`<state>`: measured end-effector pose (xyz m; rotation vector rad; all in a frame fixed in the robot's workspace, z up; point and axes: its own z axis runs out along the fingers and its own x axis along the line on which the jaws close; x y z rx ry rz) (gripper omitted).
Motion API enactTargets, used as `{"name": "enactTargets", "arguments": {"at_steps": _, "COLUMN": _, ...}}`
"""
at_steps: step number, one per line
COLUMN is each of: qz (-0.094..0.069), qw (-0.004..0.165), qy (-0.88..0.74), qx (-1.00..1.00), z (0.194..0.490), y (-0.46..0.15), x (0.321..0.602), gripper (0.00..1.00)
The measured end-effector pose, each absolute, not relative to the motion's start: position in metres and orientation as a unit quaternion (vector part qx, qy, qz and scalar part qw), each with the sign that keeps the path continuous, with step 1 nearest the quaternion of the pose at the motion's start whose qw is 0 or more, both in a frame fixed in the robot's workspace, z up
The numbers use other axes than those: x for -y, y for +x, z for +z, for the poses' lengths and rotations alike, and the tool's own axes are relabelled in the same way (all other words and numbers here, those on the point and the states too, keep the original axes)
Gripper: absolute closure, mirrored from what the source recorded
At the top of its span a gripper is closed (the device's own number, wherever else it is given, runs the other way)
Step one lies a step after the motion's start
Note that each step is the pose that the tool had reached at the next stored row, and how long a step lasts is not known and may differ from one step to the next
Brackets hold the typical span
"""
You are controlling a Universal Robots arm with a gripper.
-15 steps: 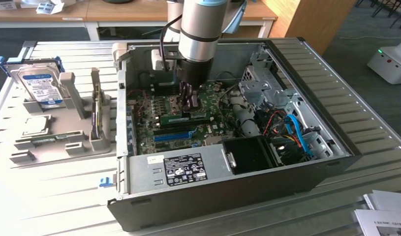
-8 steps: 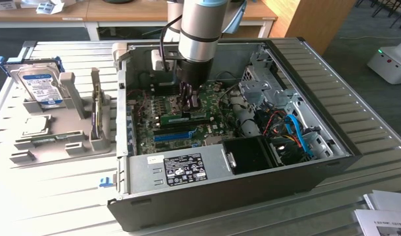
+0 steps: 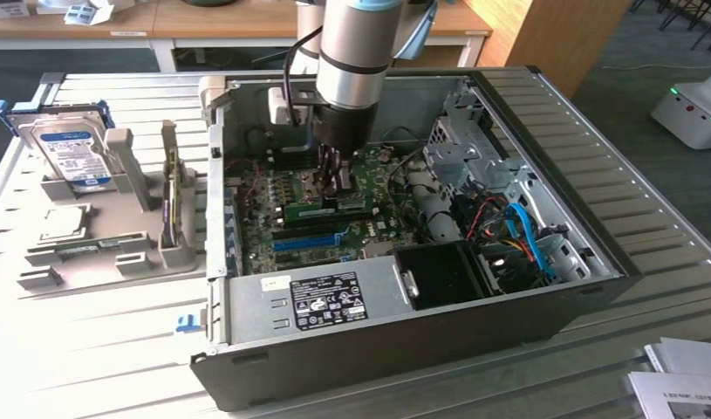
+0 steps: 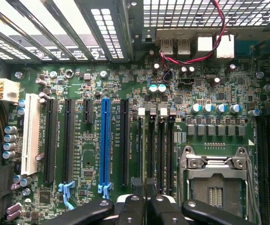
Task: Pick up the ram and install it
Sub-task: 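Insert the ram into the slot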
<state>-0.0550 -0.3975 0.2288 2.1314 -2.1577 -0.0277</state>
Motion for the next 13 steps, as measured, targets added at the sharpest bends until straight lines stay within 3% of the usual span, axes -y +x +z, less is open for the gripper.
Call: {"name": "enactTargets", "arguments": {"at_steps": 13, "qz": -0.009, "qw": 0.054, "qy": 0.702, "qx": 0.710, "z": 0.2271, "y": -0.0550, "x": 0.3975, "gripper": 0.88}}
